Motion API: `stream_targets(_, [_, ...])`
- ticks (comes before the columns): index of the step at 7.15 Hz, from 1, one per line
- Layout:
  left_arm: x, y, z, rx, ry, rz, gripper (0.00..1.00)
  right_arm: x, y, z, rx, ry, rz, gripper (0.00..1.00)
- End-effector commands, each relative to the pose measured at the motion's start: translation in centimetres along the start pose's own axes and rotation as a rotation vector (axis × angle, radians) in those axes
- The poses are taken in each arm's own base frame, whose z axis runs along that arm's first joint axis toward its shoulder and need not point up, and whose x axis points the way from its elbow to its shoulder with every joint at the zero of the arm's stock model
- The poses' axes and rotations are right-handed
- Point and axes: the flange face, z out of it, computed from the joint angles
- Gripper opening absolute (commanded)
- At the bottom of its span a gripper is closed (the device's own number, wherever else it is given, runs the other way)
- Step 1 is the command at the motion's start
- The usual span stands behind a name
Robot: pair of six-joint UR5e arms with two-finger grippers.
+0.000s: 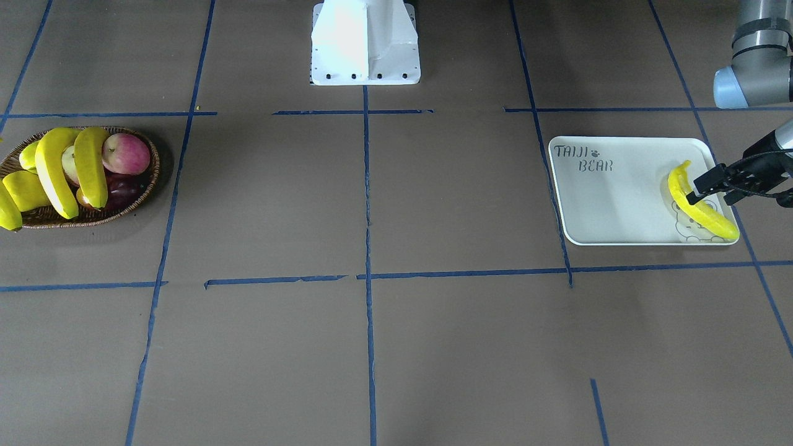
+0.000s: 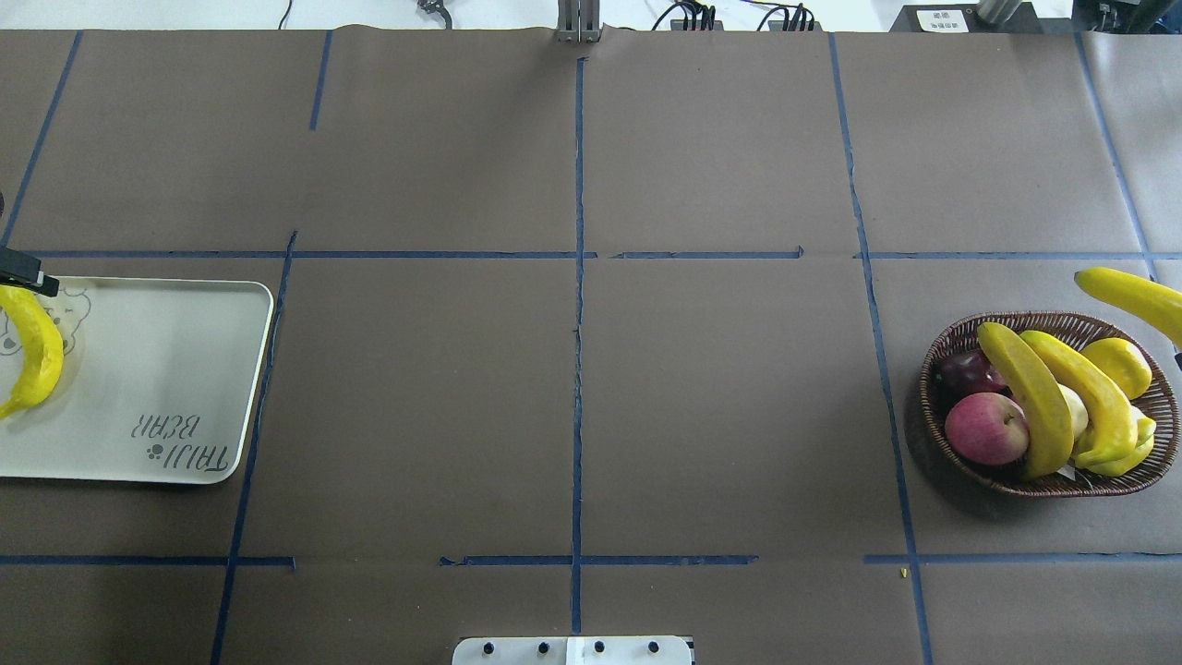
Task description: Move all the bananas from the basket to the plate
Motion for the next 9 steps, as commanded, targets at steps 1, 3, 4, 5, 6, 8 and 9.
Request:
stream_targets(1, [1.3,-0.1,-0.4,0.037,0.038,0.063,1.00,-1.3,-3.2,-0.6,0.029,-0.081,0.016,0.00])
stream_targets(3, [3.9,0.5,-1.0,0.114,0.133,0.165,1.00,-4.8,-10.3,-0.8,0.044,-0.179,0.114,0.00])
stream_targets(4, [7.4,1.4,0.7,0.101,0.190,0.213,1.00,-8.5,-13.7,0.2,0.040,-0.234,0.162,0.00])
stream_targets(5, [10.9,0.1,0.6,0.108,0.236,0.182,1.00,-12.7,-16.0,1.8,0.016,-0.286,0.201,0.00])
stream_targets(6, [13.8,-0.5,0.1,0.104,0.271,0.114,1.00,-18.2,-19.3,3.1,-0.001,-0.352,0.212,0.00])
stream_targets(8, [22.4,-0.6,-0.7,0.053,0.371,-0.059,1.00,-28.1,-22.9,5.1,-0.004,-0.418,0.305,0.00])
stream_targets(9, [26.1,0.5,0.1,0.006,0.403,-0.097,1.00,-32.9,-23.8,6.4,0.025,-0.429,0.328,0.00])
